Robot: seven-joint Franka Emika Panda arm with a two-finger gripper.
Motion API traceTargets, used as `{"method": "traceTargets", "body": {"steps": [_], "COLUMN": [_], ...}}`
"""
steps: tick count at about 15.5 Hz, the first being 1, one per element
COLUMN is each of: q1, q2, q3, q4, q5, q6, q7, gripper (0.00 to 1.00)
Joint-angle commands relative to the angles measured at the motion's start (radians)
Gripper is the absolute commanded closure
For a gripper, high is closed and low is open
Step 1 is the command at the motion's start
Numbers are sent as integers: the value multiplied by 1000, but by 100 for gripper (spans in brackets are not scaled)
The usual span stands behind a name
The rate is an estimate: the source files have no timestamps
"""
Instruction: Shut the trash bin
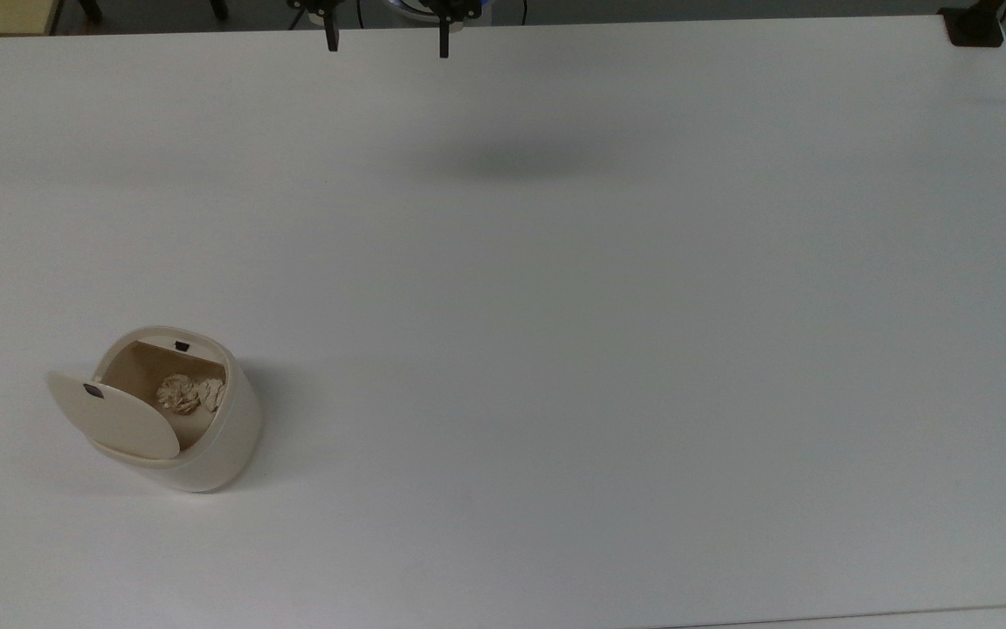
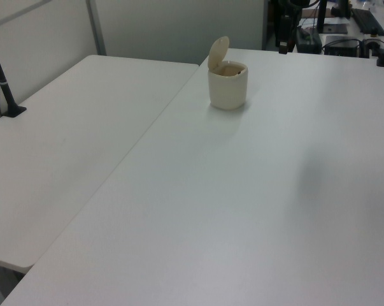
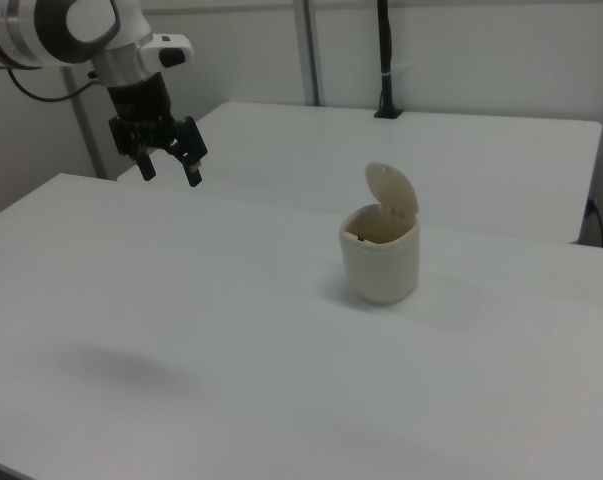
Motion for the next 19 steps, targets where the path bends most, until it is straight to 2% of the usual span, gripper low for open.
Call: {"method": "traceTargets", "body": {"steps": [1, 4, 6, 7, 8, 10, 15, 19], "q1": [11, -12, -46, -65, -84, -115, -162, -196], "q2": [-9, 6, 9, 15, 23, 35, 115, 205], "q3": [-25, -25, -27, -34, -38, -38, -39, -45], "q4": [-14, -6, 1, 7, 13, 14, 52, 110], "q5": [20, 23, 54, 84, 103, 107, 100, 106], "q6": [12, 119, 197, 241, 292, 381, 556, 665], "q7": [-29, -12, 17, 69, 128, 234, 628, 845], "gripper": [11, 52, 84, 94, 99, 100, 100, 100]}}
